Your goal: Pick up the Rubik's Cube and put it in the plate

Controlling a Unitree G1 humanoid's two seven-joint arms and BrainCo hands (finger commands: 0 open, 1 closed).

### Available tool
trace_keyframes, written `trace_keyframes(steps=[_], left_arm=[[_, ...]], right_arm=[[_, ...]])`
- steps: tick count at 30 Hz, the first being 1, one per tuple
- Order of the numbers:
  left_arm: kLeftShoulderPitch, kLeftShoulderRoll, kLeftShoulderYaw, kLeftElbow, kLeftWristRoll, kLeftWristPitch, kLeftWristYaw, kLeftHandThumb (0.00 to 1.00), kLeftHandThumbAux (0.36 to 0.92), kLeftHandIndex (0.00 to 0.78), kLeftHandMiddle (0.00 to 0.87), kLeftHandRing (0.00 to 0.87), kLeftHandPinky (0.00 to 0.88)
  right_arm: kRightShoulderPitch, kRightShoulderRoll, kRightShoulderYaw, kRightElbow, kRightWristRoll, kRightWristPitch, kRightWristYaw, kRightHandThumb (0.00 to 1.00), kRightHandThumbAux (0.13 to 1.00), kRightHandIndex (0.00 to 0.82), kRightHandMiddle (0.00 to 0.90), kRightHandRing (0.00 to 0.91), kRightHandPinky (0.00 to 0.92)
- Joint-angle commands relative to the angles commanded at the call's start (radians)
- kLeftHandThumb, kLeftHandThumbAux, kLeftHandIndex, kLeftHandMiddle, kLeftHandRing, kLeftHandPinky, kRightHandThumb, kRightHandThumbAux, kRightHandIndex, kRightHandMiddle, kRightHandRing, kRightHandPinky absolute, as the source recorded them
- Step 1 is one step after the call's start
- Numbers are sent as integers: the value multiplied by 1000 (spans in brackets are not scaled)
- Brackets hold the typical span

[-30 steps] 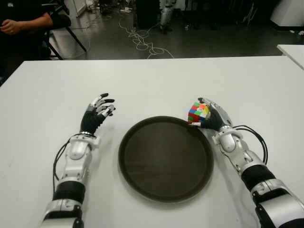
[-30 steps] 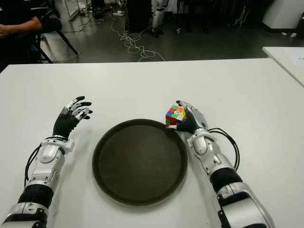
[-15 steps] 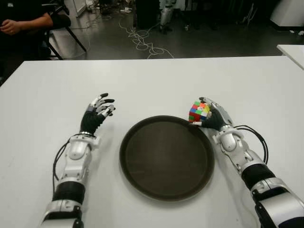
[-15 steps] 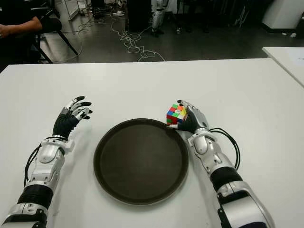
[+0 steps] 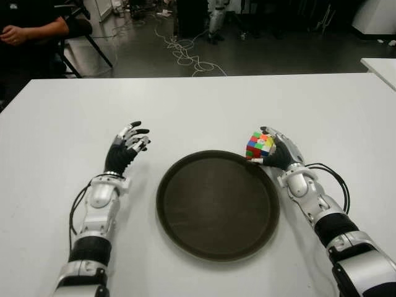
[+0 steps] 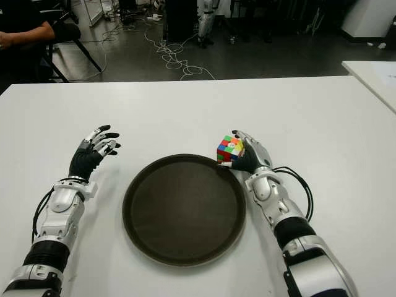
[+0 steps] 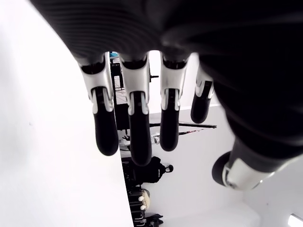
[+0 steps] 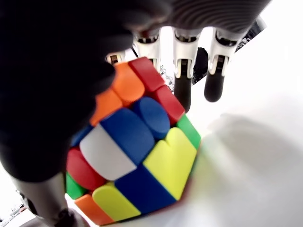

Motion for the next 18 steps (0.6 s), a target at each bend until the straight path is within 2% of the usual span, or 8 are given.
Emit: trace_keyframes(steps=[8,18], left_arm=[[-5,2,-1,12,3,-4,1,629,621,182,299,352,386],[-7,1,0,22,4,-16,3,619,621,179,292,338,367]], right_arm=[[-1,2,-4,-2,5,4,2,0,779,151,198,213,214],[-5,1,-4,9,11,-3,4,0,793,146,202,235,267]])
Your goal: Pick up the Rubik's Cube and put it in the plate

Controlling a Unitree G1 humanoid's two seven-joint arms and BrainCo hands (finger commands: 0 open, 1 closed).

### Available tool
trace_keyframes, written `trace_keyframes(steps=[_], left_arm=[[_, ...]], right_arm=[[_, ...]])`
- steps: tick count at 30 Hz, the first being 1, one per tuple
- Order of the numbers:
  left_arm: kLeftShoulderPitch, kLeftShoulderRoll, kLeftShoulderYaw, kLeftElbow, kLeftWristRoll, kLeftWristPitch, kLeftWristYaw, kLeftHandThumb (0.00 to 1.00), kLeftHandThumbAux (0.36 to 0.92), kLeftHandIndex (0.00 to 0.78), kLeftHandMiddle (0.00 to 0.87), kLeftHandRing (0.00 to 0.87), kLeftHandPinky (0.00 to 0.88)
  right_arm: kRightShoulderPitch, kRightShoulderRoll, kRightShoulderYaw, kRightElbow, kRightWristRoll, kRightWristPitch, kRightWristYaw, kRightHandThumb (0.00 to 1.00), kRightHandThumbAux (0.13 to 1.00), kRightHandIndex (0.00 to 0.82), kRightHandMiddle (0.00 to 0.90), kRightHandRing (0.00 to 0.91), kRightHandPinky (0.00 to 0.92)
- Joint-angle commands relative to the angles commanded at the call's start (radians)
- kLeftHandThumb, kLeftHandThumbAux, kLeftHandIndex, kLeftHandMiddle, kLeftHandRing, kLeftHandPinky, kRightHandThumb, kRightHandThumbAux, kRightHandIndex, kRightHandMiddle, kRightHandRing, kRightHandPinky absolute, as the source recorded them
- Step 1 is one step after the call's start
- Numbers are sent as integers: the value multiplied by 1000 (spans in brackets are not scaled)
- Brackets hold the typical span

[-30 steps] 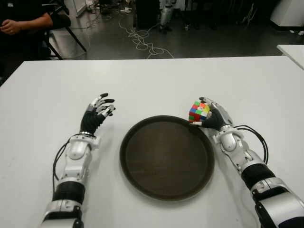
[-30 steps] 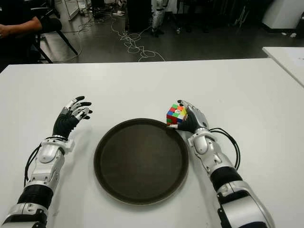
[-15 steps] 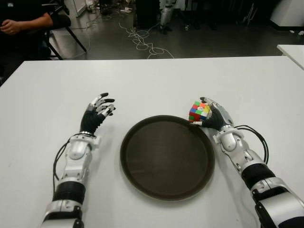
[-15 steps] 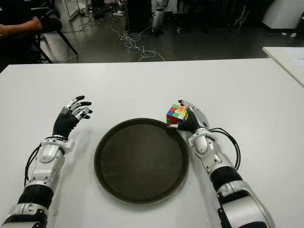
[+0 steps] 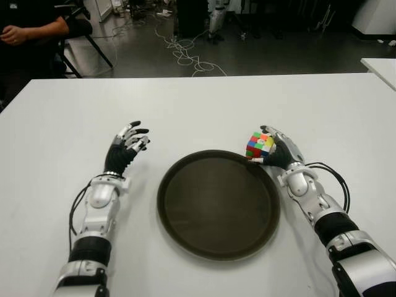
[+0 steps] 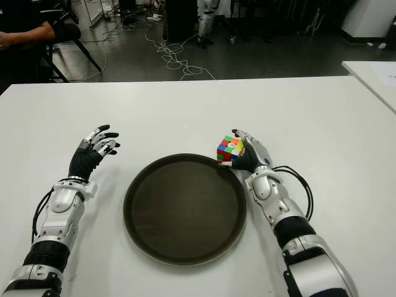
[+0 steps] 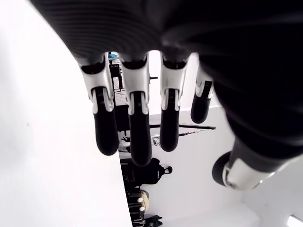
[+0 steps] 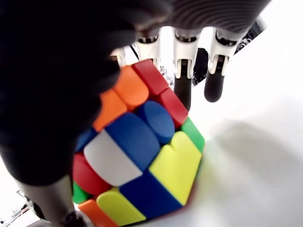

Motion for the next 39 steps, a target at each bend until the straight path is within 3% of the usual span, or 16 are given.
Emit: trace_keyframes(steps=[14,19,30,33,39], left_arm=[[-4,-1,-2,7,-6,-4,-10,623,621,179,289,333,366],[-5,-2,-3,8,-8,-8,-15,622,621,176,281,323,356],[-6,-3,-7,15,2,-17,-7,630,630,173,289,332,363],[-7,-2,-6,18,1,-17,-9,631,631,171,289,335,367],[-8,-5,-3,24,-7,-20,-15,626,627,175,291,338,372]], right_arm=[[4,-15,9,-9,5,-30,52,0,808,177,253,275,293],[6,-25,11,-10,6,-62,70,18,839,241,323,345,363],[7,-36,19,-23,-4,-64,89,5,864,297,413,442,468],[10,-39,22,-32,-6,-63,88,5,882,357,456,486,511],[16,-38,19,-48,-5,-49,83,112,894,459,570,602,625]])
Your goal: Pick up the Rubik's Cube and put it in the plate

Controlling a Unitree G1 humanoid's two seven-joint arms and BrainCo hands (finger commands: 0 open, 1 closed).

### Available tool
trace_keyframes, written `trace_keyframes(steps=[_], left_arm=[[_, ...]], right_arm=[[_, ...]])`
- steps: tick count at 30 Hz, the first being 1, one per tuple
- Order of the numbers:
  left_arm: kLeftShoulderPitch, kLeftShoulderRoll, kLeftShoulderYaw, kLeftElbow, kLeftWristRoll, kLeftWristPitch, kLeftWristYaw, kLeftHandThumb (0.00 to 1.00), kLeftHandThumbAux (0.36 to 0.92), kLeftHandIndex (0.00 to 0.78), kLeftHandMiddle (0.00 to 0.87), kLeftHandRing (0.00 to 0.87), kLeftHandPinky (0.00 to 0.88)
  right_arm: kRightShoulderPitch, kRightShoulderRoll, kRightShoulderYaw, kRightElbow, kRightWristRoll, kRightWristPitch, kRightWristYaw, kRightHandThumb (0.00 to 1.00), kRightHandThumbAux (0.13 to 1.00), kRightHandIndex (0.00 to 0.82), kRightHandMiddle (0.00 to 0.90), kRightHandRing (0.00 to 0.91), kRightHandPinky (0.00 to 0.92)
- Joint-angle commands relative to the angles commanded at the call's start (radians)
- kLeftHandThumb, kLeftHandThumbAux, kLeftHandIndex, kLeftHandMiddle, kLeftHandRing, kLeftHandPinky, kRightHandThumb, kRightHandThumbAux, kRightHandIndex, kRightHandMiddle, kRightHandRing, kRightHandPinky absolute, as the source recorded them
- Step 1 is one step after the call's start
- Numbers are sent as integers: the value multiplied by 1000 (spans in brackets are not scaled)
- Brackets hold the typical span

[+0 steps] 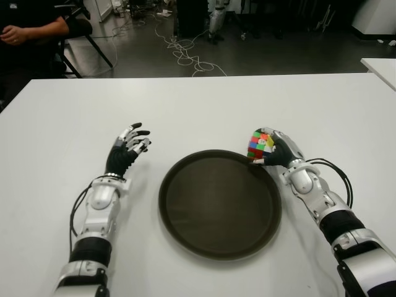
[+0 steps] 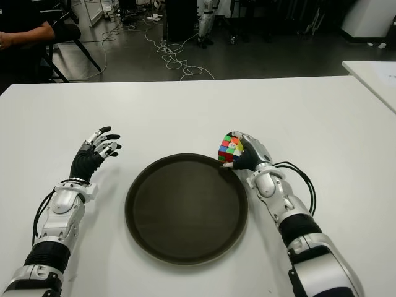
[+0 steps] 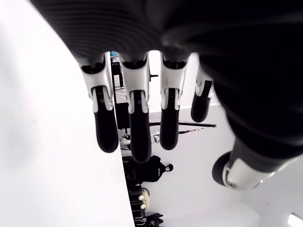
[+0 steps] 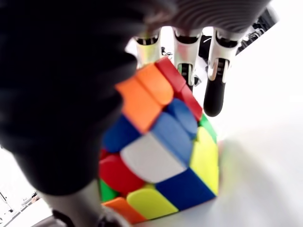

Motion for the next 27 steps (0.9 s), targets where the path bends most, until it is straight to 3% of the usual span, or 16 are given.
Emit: trace_keyframes(steps=[2,3,5,8,12,27], left_arm=[[-1,-1,0,2,-1,-1,-1,625,626,175,291,339,375],[-1,-1,1,3,-1,-2,0,626,625,175,293,343,380],[-1,-1,1,4,-1,-4,0,626,624,174,295,347,383],[-2,-1,0,8,0,-9,1,626,624,174,298,353,384],[-4,-1,-2,10,2,-9,1,623,625,170,298,350,373],[-4,-6,1,9,-9,-5,-6,629,633,179,301,344,367]], right_arm=[[2,1,-2,-4,3,2,-1,131,892,476,600,627,648],[3,2,-3,-6,4,3,-1,329,837,457,618,641,657],[6,1,-3,-10,4,2,-1,501,788,441,637,654,665],[7,-1,-1,-11,1,-2,-5,622,754,430,659,671,675],[6,-6,6,-14,-12,2,-13,667,741,427,689,700,695],[15,-11,9,-49,-29,43,13,681,738,429,724,728,698]])
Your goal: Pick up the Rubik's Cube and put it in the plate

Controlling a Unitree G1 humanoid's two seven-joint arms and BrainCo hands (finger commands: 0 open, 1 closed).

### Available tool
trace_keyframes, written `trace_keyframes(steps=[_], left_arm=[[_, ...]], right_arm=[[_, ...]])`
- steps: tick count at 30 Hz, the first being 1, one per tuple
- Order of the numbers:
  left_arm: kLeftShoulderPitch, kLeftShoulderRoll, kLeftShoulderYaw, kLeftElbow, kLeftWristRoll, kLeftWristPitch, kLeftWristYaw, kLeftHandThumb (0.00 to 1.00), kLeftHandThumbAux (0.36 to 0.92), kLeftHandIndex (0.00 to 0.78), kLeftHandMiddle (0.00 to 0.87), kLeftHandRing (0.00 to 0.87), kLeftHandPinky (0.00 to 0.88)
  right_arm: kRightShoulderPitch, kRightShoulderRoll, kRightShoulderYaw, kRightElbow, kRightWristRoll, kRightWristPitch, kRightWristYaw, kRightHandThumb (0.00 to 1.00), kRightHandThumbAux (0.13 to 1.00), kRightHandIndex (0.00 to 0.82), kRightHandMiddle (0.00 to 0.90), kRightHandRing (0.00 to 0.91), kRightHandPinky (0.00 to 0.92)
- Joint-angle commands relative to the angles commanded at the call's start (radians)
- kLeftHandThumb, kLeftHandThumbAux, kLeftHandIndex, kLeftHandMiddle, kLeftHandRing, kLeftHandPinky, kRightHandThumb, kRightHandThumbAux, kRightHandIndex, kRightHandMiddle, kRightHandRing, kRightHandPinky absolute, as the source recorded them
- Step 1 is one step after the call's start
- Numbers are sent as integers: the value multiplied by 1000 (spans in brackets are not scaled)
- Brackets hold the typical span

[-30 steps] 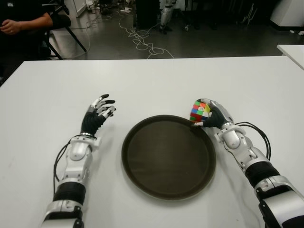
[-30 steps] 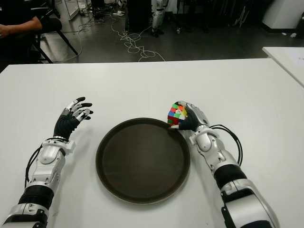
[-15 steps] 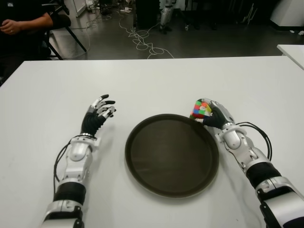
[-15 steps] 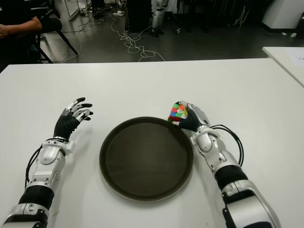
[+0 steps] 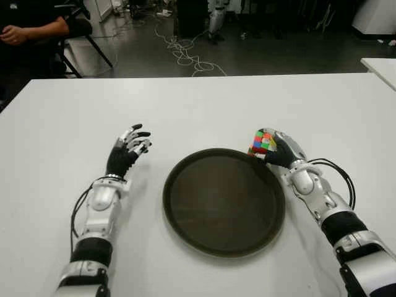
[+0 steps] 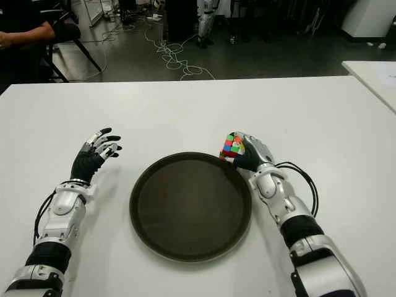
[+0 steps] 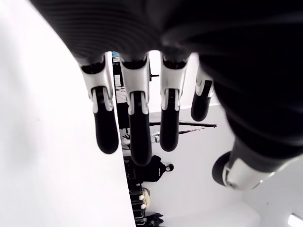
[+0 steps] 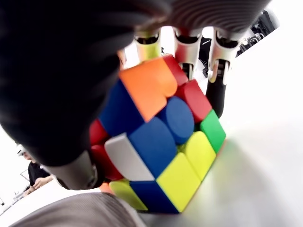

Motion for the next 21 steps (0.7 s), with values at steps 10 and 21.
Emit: trace_keyframes(steps=[10,21], left_arm=[[2,-1,2,0,3,-2,4,618,627,172,286,327,350],[3,3,0,3,7,-9,1,613,624,169,282,323,357]], right_arm=[[4,0,0,0,-2,-11,-6,682,738,429,728,731,698],[4,-3,2,-1,-4,-17,-1,682,738,430,730,733,697]])
